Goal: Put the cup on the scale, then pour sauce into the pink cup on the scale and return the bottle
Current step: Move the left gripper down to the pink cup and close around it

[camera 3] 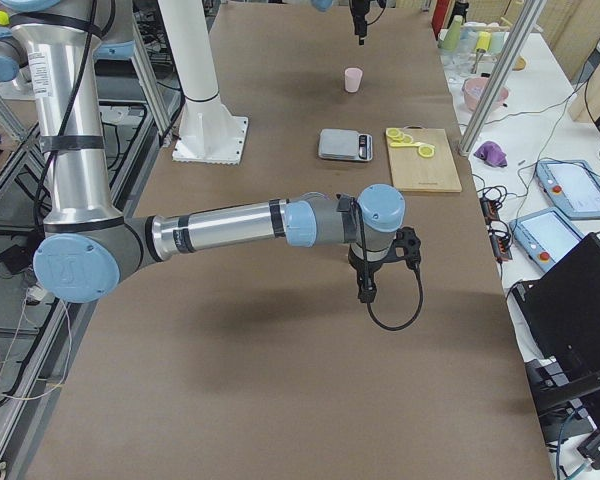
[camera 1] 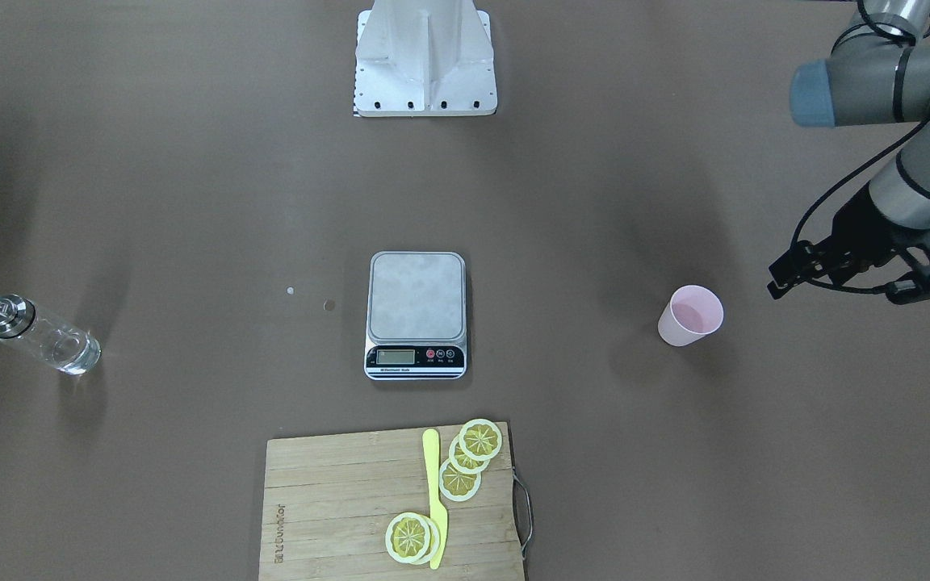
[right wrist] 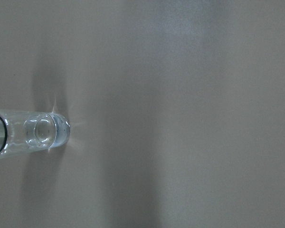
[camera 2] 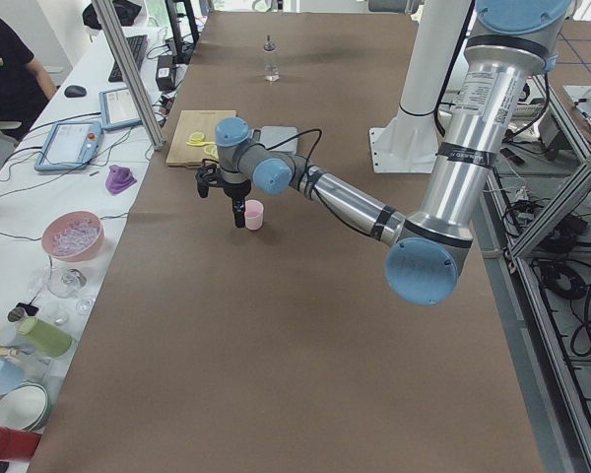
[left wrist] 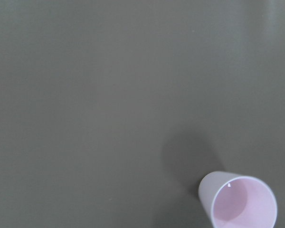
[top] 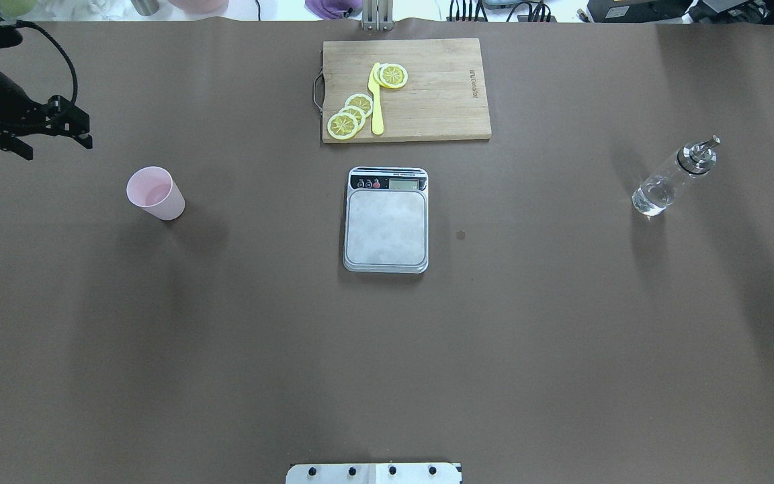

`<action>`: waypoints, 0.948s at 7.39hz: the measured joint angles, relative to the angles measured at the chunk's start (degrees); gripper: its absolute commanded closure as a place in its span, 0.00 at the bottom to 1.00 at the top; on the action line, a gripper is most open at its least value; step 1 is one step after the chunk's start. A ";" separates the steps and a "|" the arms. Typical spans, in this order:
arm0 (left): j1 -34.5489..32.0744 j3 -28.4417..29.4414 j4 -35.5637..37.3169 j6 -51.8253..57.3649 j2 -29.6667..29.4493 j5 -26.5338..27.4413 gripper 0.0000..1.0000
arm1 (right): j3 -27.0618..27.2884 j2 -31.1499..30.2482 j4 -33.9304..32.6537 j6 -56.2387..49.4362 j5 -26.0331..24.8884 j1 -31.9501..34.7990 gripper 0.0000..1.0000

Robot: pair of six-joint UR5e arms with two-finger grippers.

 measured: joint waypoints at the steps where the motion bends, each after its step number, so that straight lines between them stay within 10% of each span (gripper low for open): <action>1: 2.53 1.88 -1.58 -1.49 -1.33 3.03 0.02 | 0.02 0.02 0.00 0.00 -0.06 0.00 0.00; 7: 7.12 8.01 -16.49 -11.90 -0.73 3.82 0.02 | 0.76 0.11 -0.04 0.04 -0.38 0.00 0.00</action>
